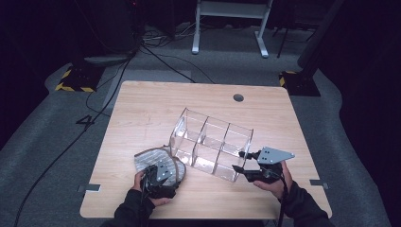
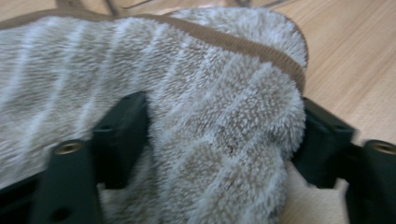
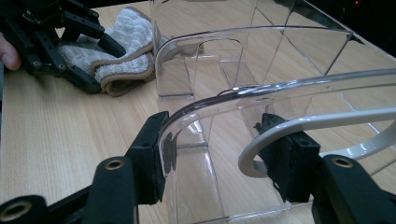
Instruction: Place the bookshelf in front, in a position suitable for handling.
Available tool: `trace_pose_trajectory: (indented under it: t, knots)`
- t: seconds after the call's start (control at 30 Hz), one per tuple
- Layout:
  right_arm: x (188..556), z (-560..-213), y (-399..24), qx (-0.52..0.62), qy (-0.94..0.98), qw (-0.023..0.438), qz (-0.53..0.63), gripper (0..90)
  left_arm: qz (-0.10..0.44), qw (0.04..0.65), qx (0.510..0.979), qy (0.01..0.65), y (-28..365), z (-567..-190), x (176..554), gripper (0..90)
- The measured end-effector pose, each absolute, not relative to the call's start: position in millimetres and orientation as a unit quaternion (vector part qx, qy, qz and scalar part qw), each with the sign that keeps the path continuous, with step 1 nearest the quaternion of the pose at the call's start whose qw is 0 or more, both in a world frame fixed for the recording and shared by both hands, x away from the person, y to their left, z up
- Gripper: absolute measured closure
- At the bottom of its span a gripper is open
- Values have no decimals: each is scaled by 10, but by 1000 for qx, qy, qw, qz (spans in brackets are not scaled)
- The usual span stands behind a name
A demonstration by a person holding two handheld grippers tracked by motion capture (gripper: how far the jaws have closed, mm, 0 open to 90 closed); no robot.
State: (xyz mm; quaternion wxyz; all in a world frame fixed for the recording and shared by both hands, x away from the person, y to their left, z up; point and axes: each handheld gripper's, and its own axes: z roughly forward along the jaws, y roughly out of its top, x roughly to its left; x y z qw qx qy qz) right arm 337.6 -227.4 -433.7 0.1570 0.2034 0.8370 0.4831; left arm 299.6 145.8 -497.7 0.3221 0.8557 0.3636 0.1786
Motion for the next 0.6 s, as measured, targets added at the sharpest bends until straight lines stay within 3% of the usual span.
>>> trace_pose_trajectory:
  t: [0.07, 0.17, 0.23, 0.4, 0.6]
  knots:
    - [3372, -4335, -2343, 208, 835, 156, 484, 456, 186, 317, 856, 363, 1492, -4961, 2999, 444]
    - [3365, -4336, -2371, 211, 835, 158, 483, 455, 195, 312, 859, 356, 1484, -4952, 2994, 512]
    - [3357, -4340, -2409, 212, 834, 161, 484, 454, 207, 303, 865, 342, 1472, -4942, 2976, 606]
    - [3360, -4346, -2443, 213, 832, 163, 485, 455, 200, 337, 864, 316, 1539, -4860, 2917, 682]
    - [3367, -4347, -2443, 213, 832, 163, 486, 455, 193, 383, 862, 270, 1535, -4722, 2806, 691]
